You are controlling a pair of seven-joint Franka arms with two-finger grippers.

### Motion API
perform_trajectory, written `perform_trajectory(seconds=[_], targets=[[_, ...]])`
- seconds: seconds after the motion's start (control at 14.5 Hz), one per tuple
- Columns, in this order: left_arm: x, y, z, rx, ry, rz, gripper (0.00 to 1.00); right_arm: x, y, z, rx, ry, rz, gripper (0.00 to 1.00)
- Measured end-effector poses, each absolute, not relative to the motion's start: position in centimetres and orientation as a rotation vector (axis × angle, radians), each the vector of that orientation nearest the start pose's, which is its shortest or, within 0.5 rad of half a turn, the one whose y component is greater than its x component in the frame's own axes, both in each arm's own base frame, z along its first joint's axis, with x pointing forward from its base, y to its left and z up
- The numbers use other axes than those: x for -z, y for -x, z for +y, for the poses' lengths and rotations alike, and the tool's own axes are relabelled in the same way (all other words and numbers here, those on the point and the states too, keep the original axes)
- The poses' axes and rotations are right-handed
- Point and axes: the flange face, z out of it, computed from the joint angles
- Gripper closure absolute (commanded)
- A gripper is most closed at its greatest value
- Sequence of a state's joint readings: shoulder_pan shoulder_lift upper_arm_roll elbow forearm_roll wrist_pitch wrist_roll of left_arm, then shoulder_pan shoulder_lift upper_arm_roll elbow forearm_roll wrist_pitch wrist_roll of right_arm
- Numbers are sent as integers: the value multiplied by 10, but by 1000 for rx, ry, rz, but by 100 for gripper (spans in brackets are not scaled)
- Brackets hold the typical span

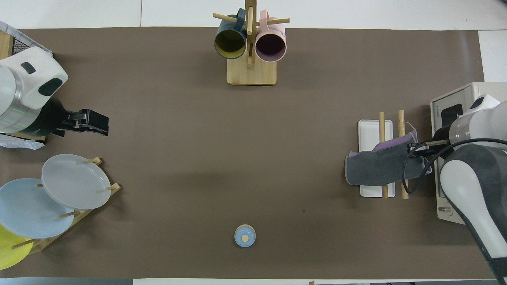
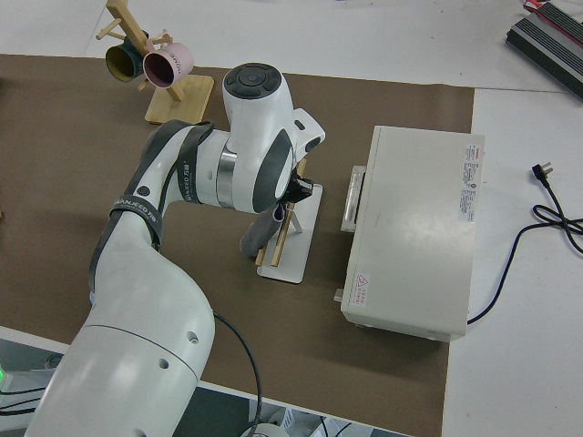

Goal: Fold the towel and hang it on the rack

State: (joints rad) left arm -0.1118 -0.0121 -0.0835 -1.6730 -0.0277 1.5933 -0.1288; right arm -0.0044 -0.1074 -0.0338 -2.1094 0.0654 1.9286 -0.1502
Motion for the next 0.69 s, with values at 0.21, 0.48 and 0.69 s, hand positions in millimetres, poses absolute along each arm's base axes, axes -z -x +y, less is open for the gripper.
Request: perform_trajectory(seconds=[0.21,0.48,0.69], targets=[[-583,-538,-108,-119,3153,98,0,-464,-513,-24,-82,3090,-238,100],[-585,-537,-106,-112,3153,96,0,-467,-513,-34,-75,3095,-265,100],[-588,-536,-105,-104,3154,98,0,-467,-512,-51,-73,3094,-268,100]])
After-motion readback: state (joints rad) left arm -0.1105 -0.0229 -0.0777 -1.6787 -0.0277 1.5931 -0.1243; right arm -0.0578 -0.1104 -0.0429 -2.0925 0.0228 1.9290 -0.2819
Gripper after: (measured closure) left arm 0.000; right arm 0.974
